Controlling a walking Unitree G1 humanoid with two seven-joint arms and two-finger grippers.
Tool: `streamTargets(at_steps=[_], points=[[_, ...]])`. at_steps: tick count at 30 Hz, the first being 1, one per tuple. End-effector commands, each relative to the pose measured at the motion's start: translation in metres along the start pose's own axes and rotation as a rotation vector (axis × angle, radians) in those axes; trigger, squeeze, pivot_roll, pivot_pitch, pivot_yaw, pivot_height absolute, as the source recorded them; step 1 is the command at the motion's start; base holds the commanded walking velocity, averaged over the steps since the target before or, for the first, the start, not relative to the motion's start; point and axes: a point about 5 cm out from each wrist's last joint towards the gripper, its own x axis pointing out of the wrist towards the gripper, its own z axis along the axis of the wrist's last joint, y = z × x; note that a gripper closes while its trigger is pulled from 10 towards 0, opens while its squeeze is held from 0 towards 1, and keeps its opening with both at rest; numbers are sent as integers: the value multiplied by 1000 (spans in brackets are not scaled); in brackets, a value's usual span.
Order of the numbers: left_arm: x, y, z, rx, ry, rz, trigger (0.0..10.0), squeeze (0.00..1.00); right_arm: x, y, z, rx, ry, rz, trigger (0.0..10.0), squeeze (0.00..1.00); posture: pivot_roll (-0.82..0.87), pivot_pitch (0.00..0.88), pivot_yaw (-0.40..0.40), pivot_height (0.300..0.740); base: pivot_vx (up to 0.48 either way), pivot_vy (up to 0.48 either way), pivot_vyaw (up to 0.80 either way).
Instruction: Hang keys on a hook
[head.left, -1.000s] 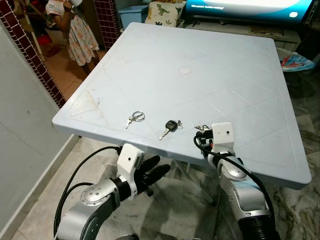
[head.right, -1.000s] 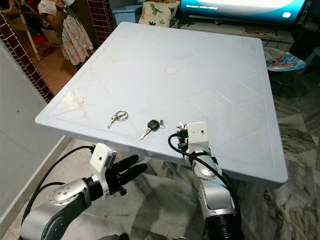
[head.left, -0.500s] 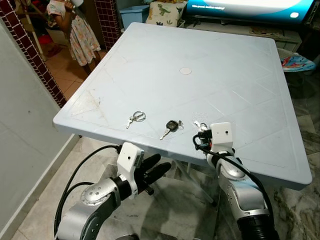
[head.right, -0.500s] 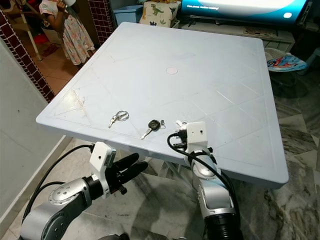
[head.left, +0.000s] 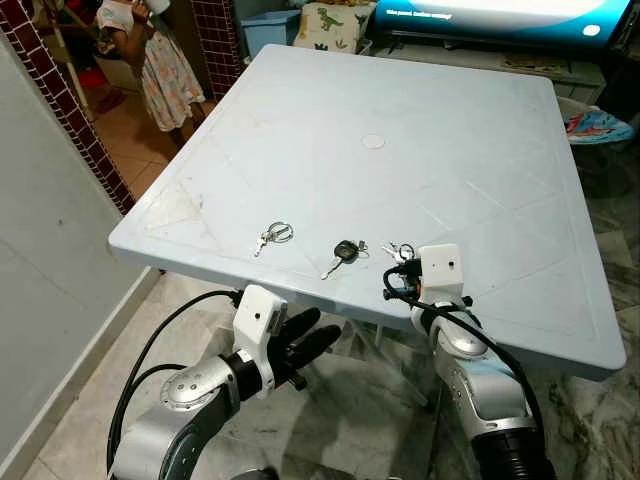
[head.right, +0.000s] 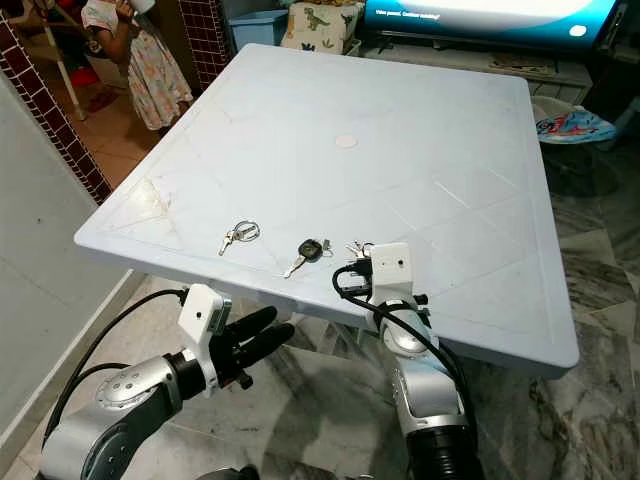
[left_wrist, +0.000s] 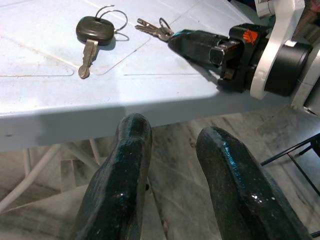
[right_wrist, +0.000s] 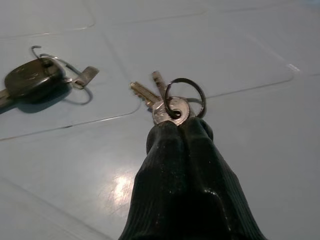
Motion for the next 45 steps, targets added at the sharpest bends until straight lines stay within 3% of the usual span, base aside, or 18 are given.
streamTargets(at_steps=[1,3,8,21,22,23,45], points=[[-2,-1,1,14,8,-2,10000,0,-2,-15,-5,-13,16,-85,0,0,-39,138,37,740,0,0,0],[-2,-1,0,14,12,-2,10000,0,-4,-18,15,-78,-115,-127,0,0,-38,138,40,740,0,0,0],[-3,0,0,18,17,-4,10000,0,-5,-13,45,-122,-257,-134,0,0,-36,138,43,740,0,0,0],[-2,0,0,20,16,1,10000,0,-4,-2,48,-145,-282,-99,0,0,-34,142,43,740,0,0,0],[-2,-1,0,20,17,1,10000,0,-3,-1,45,-156,-264,-95,5647,0,-34,142,43,740,0,0,0],[-2,0,0,21,18,0,10000,0,-1,0,42,-145,-246,-83,10000,1000,-34,144,45,740,0,0,0],[0,0,1,22,17,0,10000,0,18,7,32,-46,-111,-65,10000,1000,-34,147,45,740,0,0,0]])
